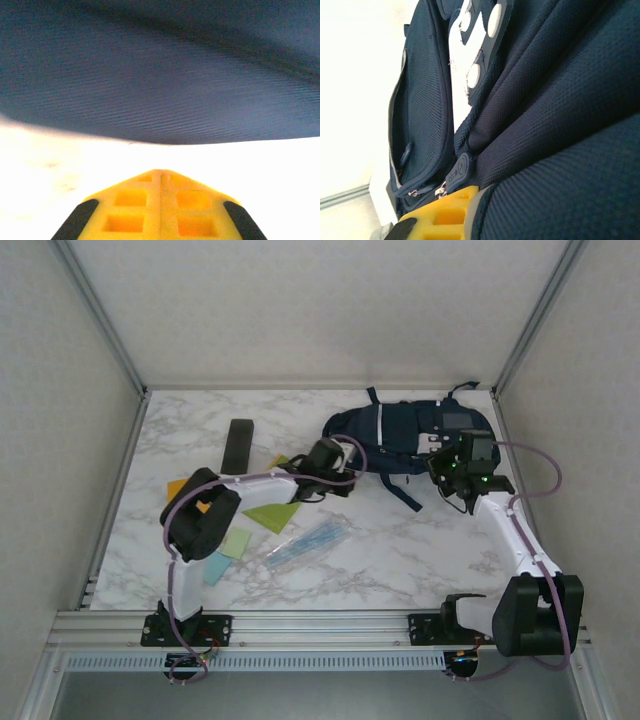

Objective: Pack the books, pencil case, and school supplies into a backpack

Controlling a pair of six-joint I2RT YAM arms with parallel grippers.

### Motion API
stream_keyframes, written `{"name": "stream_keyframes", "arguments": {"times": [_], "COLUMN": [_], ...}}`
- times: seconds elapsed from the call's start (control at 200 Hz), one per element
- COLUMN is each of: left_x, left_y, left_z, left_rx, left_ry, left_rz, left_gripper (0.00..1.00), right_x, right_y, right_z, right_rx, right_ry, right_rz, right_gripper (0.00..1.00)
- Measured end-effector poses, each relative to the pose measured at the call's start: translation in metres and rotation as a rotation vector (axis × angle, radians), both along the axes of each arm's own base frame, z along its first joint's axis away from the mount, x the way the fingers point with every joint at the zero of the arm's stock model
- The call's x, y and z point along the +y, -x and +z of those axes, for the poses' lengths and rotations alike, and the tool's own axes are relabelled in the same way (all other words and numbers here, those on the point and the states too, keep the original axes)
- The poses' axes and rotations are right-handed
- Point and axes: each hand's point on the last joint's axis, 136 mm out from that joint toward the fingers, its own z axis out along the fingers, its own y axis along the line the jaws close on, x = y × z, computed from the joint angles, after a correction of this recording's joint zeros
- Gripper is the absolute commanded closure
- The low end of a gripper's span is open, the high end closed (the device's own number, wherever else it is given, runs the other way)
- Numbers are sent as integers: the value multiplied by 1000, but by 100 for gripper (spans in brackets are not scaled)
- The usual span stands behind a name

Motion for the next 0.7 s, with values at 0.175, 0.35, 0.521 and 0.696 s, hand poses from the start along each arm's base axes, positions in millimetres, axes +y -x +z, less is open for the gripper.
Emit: {"name": "stream_keyframes", "arguments": {"times": [0.175, 0.35, 0.521, 0.696], "left_x": [19, -25, -65, -81], "left_y": [-12, 15, 48, 46], "left_z": [5, 27, 46, 72], "left_rx": [22, -12, -73, -153], "left_ry": [-1, 49, 96, 130], "left_rz": [31, -73, -181, -219], "left_gripper": [100, 100, 86, 67], "right_x": [3, 13, 25, 29], "right_y": [-5, -11, -16, -21], "right_z": [4, -7, 0, 8], "right_rx": [-3, 43, 35, 35], "right_ry": [-1, -113, -183, -225], "right_rz": [50, 19, -14, -43], "right_gripper": [100, 100, 100, 100]}}
